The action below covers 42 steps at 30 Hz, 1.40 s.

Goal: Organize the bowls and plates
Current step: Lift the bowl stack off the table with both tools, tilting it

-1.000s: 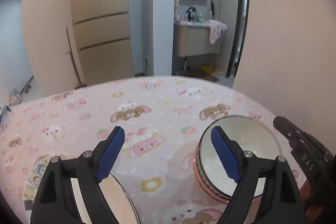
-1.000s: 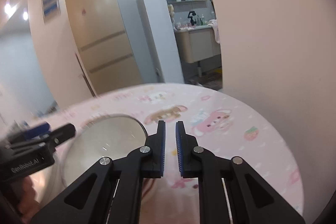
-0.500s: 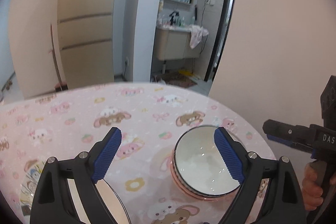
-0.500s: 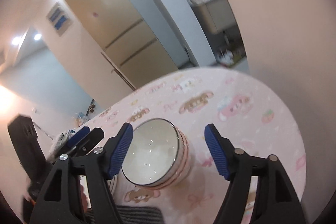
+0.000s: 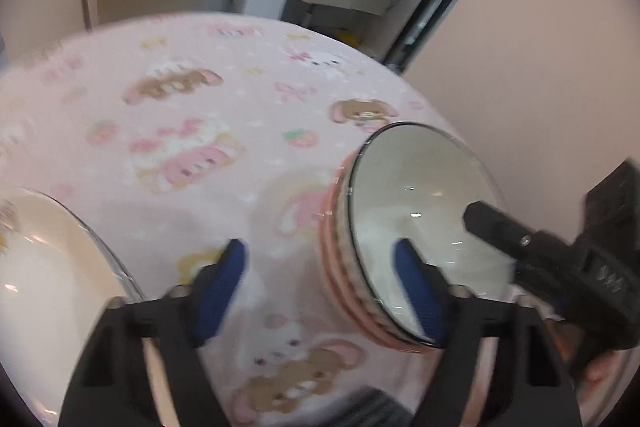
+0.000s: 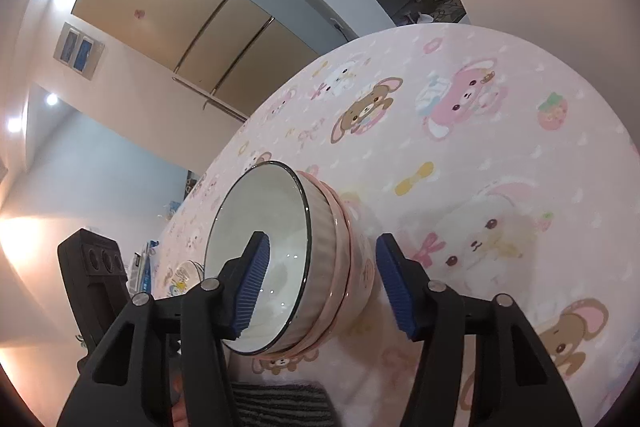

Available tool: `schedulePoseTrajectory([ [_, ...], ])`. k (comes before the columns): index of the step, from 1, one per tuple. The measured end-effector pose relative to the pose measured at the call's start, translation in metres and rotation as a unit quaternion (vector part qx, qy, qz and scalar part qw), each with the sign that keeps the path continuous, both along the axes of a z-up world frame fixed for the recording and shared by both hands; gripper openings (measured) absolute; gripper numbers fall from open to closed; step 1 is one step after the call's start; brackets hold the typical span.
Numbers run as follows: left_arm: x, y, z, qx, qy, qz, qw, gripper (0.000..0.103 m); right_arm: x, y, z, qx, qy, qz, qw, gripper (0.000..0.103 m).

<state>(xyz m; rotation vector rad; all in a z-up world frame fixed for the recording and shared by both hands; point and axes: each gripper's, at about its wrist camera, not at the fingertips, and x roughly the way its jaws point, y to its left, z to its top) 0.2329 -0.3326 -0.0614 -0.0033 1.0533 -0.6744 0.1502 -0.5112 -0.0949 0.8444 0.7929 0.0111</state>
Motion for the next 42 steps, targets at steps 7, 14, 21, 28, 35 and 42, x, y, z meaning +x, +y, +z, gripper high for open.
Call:
schedulePoseTrajectory([
  [7,-0.007,-0.009,-0.006,-0.021,0.005,-0.022,0.9995,0.040,0.003,0.005,-0.017,0.008,0.014,0.000,1.000,0.044],
  [14,0.003,-0.001,-0.018,-0.065,0.063,-0.001,0.9959,0.039,0.001,-0.001,-0.040,0.068,0.016,0.008,0.998,0.051],
  [21,-0.001,-0.009,-0.022,-0.061,0.061,-0.006,0.9963,0.051,-0.002,0.000,-0.051,0.102,-0.005,-0.001,0.995,0.048],
  [28,-0.017,-0.008,-0.016,-0.049,0.003,0.006,0.9988,0.046,-0.003,0.005,-0.048,0.079,-0.013,0.004,0.997,0.046],
  [35,-0.016,-0.001,-0.016,-0.061,0.003,0.014,0.9980,0.044,0.009,0.010,-0.042,0.042,0.018,0.014,0.999,0.042],
  [42,-0.019,-0.002,-0.013,-0.062,-0.005,0.017,0.9979,0.042,0.006,0.012,-0.041,0.019,0.004,0.011,1.000,0.041],
])
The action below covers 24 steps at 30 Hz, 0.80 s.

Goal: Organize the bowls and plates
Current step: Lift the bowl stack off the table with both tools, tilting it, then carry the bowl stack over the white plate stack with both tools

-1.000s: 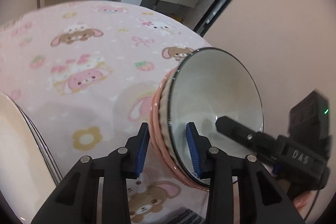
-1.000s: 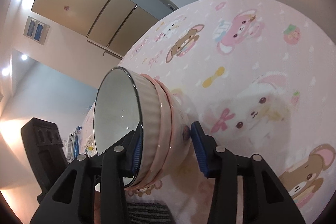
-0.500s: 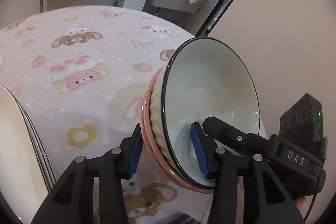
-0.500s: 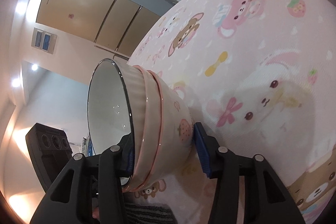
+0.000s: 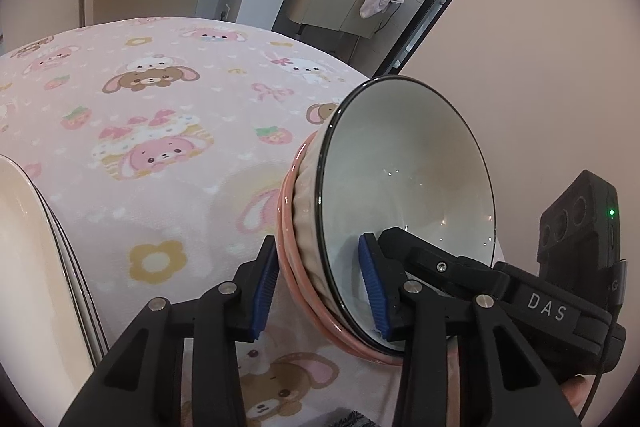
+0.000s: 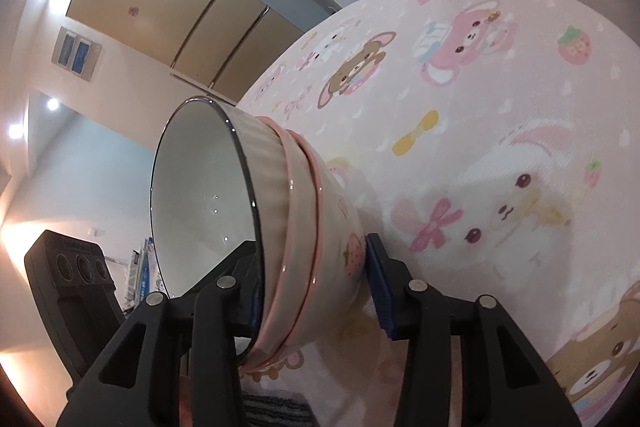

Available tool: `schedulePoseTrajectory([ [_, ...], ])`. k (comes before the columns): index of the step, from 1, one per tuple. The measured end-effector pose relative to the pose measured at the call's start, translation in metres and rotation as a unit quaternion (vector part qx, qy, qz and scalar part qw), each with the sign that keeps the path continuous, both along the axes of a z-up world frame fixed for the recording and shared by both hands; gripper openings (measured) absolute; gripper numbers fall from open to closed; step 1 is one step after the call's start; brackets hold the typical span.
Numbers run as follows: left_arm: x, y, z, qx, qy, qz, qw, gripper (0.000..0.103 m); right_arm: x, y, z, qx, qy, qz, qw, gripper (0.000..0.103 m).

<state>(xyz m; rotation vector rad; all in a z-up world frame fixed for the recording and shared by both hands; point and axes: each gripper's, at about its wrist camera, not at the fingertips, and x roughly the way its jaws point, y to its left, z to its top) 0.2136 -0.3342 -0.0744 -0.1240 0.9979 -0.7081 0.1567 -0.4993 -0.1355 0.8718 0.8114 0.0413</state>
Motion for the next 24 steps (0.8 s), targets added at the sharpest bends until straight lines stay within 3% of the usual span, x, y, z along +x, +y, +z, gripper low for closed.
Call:
schedulePoseTrajectory([
  [6,-0.004,0.001,0.007,-0.003,-0.014,0.002,0.9999,0.040,-0.001,0.000,0.005,-0.001,0.010,-0.005,1.000,0.041],
  [12,-0.014,0.007,0.031,-0.021,-0.041,0.006,0.9989,0.040,-0.007,0.001,0.030,-0.006,-0.003,-0.009,1.000,0.041],
  [24,-0.028,0.038,0.117,-0.019,-0.076,0.027,0.9966,0.040,-0.012,0.032,0.108,-0.024,-0.042,0.007,0.999,0.041],
])
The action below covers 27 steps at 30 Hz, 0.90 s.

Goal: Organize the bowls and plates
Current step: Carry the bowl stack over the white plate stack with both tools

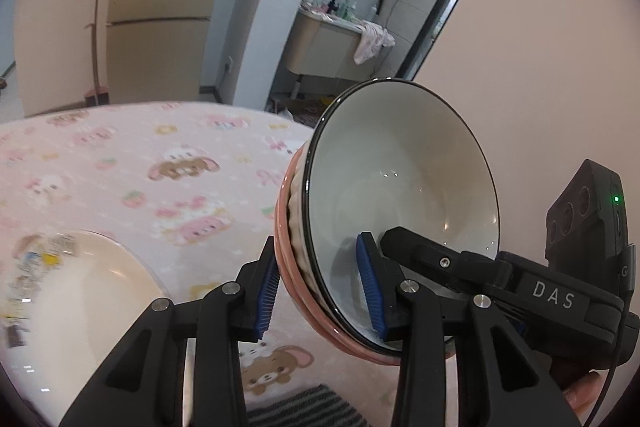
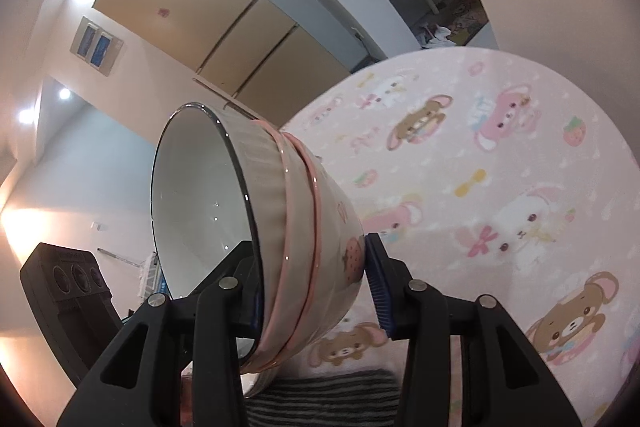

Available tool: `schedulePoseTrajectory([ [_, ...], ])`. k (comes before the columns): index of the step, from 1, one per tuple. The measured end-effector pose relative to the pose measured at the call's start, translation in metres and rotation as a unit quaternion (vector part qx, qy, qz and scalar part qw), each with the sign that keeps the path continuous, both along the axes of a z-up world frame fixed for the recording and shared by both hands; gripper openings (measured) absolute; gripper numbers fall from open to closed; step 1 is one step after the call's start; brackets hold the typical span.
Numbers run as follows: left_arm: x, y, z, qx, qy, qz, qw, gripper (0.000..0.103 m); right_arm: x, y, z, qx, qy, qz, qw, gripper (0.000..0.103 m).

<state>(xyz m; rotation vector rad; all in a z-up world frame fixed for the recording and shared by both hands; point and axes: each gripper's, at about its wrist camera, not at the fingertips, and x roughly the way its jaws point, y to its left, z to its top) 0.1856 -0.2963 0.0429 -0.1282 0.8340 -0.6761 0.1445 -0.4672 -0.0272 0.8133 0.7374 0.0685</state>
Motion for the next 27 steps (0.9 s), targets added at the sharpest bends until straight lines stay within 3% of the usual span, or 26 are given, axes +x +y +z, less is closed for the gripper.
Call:
schedulePoseTrajectory([
  [4,-0.007,0.030,0.031,0.004,-0.024,0.020,0.9995,0.040,0.002,0.026,0.030,-0.015,-0.023,0.019,0.999,0.041],
  [10,-0.010,0.089,0.060,0.014,-0.026,0.061,0.9977,0.040,0.013,0.080,0.057,-0.010,-0.043,0.065,0.997,0.041],
  [14,-0.022,0.123,0.076,0.073,-0.027,0.089,0.9930,0.041,0.021,0.118,0.059,0.003,-0.035,0.121,0.992,0.041],
  [17,-0.029,0.146,0.077,0.081,-0.035,0.099,0.9911,0.041,0.025,0.140,0.055,0.024,-0.029,0.146,0.989,0.041],
  [22,-0.030,0.180,0.063,0.066,-0.026,0.117,0.9906,0.041,0.026,0.175,0.052,0.005,-0.032,0.154,0.988,0.041],
  [27,-0.033,0.199,0.043,0.074,-0.034,0.124,0.9889,0.041,0.033,0.191,0.033,0.017,-0.024,0.161,0.986,0.042],
])
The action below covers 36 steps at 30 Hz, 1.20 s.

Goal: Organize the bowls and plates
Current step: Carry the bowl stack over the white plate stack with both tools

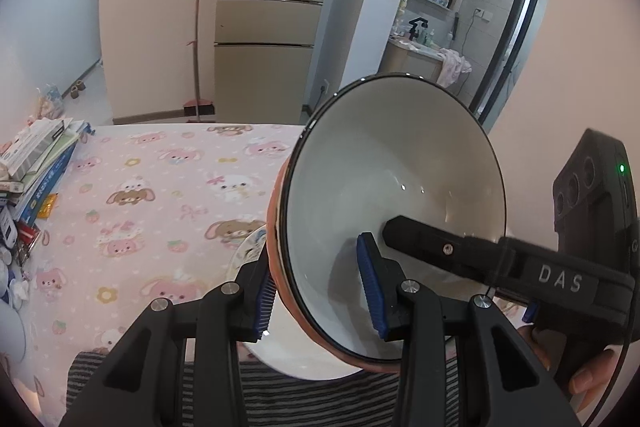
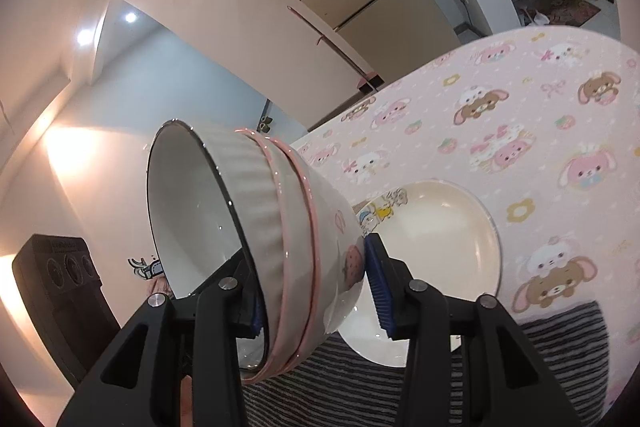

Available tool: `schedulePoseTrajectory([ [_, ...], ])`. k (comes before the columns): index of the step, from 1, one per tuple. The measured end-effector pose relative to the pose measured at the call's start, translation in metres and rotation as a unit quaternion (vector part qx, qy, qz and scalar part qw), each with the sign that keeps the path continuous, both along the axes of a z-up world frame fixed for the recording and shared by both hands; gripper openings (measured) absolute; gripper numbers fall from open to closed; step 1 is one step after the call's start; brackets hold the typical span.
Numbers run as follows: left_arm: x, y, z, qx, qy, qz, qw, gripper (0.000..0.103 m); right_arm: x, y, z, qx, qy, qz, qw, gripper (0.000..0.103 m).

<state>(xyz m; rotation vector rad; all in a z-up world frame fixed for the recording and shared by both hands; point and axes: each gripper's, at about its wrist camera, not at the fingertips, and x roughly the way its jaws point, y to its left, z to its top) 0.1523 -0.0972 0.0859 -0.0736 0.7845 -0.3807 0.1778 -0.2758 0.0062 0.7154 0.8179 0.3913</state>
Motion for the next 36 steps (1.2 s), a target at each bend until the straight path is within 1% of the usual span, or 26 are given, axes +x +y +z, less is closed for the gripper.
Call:
schedulePoseTrajectory([
  [4,0.000,0.013,-0.019,-0.017,0.007,0.004,0.9998,0.041,-0.001,0.011,-0.013,-0.014,-0.003,0.006,1.000,0.042],
  [6,0.004,0.016,-0.029,-0.019,0.009,0.003,0.9998,0.041,0.003,0.014,-0.022,-0.015,-0.001,0.011,1.000,0.042],
  [9,0.011,0.018,-0.046,-0.025,0.020,-0.002,0.9995,0.041,0.009,0.017,-0.037,-0.014,0.017,0.013,1.000,0.042],
  [13,0.022,0.017,-0.070,-0.040,0.032,-0.020,0.9985,0.041,0.014,0.015,-0.053,-0.029,0.034,0.006,0.999,0.042],
  [16,0.027,0.013,-0.081,-0.035,0.041,-0.022,0.9983,0.041,0.019,0.013,-0.064,-0.031,0.051,0.004,0.998,0.042],
  [19,0.026,0.009,-0.094,-0.029,0.030,-0.030,0.9987,0.041,0.021,0.011,-0.074,-0.033,0.065,0.004,0.997,0.042],
  [21,0.027,0.008,-0.102,-0.027,0.032,-0.033,0.9986,0.041,0.025,0.009,-0.083,-0.027,0.080,0.010,0.996,0.042],
  [23,0.028,0.005,-0.107,-0.023,0.027,-0.035,0.9988,0.041,0.026,0.007,-0.089,-0.018,0.093,0.008,0.995,0.042],
  [26,0.030,0.002,-0.111,-0.021,0.019,-0.037,0.9989,0.041,0.029,0.009,-0.091,-0.035,0.091,0.010,0.995,0.044],
  [30,0.034,0.004,-0.117,-0.025,0.030,-0.038,0.9985,0.041,0.031,0.008,-0.097,-0.030,0.102,0.009,0.994,0.044],
  [36,0.038,0.005,-0.123,-0.026,0.040,-0.036,0.9982,0.041,0.034,0.009,-0.103,-0.036,0.110,0.009,0.993,0.044],
])
